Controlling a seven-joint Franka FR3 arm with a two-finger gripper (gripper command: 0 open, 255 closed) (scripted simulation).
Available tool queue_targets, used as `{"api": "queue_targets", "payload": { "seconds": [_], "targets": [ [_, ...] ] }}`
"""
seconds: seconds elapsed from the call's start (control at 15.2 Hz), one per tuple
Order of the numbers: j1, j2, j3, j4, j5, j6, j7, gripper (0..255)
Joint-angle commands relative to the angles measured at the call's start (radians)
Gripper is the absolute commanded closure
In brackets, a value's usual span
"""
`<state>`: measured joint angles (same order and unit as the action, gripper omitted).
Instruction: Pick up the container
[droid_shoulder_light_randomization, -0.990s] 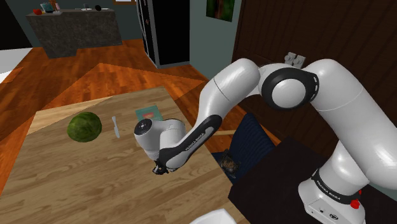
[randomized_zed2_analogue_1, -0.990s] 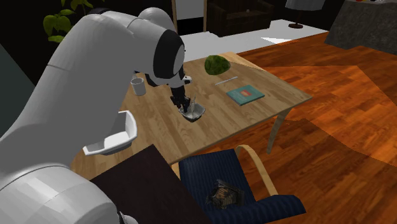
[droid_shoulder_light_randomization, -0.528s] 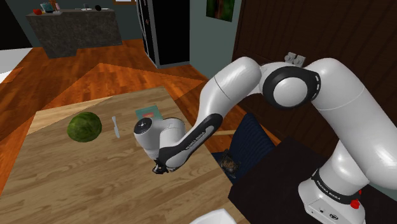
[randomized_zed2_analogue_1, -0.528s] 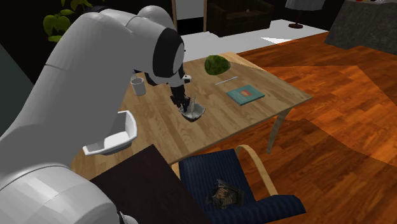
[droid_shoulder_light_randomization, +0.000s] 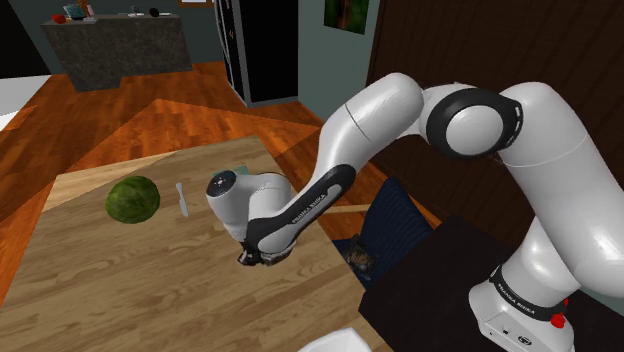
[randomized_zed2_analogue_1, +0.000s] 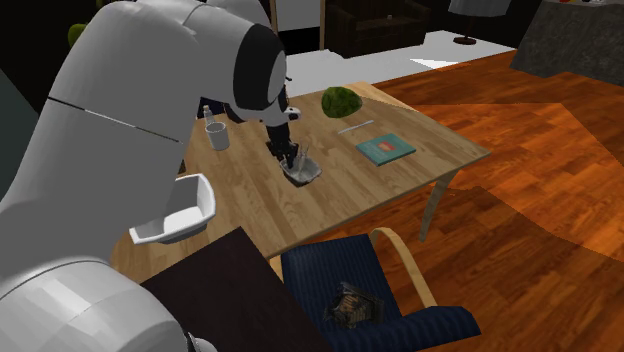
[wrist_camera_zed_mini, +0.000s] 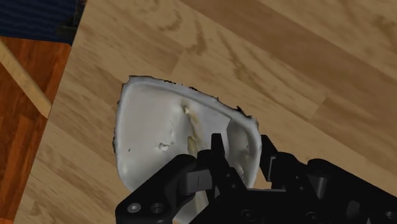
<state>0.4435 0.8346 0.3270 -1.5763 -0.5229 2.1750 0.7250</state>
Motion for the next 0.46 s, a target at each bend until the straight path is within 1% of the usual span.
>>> {"api": "queue_targets", "payload": {
  "seconds": [0.0, 0.4],
  "targets": [
    [-0.005, -0.020, 0.006, -0.002, 0.007, -0.017, -0.007, 255],
    [-0.012, -0.059, 0.018, -0.011, 0.021, -0.046, -0.019, 255]
  ]
}}
